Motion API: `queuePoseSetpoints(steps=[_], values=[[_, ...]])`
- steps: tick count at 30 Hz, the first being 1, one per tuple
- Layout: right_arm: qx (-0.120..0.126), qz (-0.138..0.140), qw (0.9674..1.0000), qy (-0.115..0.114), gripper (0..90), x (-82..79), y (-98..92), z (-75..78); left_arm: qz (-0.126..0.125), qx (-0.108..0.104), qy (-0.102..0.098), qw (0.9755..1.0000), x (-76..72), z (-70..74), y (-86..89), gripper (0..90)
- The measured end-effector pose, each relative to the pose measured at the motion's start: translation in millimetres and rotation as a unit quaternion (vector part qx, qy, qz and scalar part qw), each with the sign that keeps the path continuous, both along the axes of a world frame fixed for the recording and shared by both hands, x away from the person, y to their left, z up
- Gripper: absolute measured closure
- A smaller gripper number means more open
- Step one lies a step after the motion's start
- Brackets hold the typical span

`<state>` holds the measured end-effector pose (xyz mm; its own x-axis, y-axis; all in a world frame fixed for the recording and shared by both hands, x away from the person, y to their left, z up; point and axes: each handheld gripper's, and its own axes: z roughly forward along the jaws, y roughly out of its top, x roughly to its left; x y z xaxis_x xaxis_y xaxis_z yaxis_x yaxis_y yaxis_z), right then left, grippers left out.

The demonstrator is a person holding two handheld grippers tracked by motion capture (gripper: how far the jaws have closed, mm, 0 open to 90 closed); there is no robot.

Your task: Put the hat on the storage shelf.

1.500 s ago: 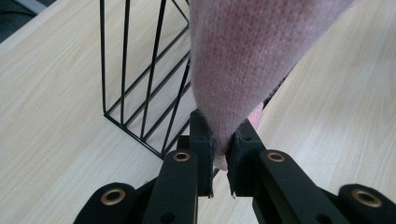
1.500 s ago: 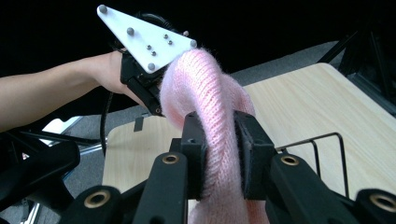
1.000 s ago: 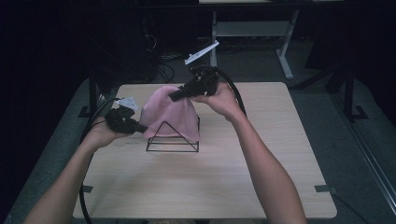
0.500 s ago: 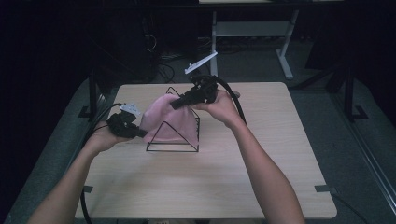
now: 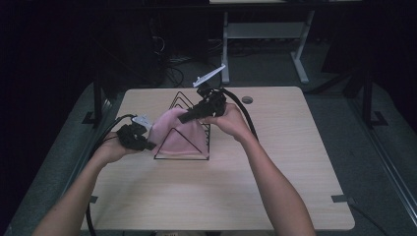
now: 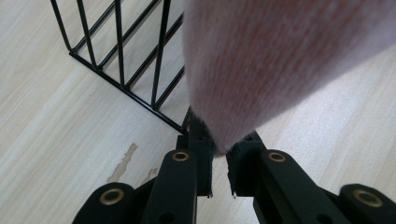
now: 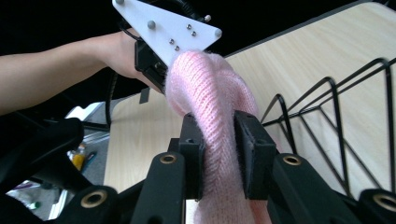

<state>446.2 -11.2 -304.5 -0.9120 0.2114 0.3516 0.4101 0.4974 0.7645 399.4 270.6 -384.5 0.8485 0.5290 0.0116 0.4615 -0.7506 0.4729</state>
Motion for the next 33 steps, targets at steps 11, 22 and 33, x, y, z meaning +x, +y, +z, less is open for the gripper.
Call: queuePoseSetpoints(steps=[11,22,33], values=[[-0.009,0.01,0.9999,0.008,73.1,-1.9,2.0,-10.8,0.006,0.001,0.011,0.9999,-0.5,-13.1,1.2,81.9],[-0.017,0.011,0.9996,0.019,64.9,-2.1,6.3,-17.7,-0.001,0.026,0.018,0.9995,1.4,-23.5,-0.5,81.9],[0.003,0.017,0.9996,0.021,59.2,-4.7,-3.9,-13.6,-0.009,-0.021,0.01,0.9997,-2.7,-7.2,8.5,67.2]])
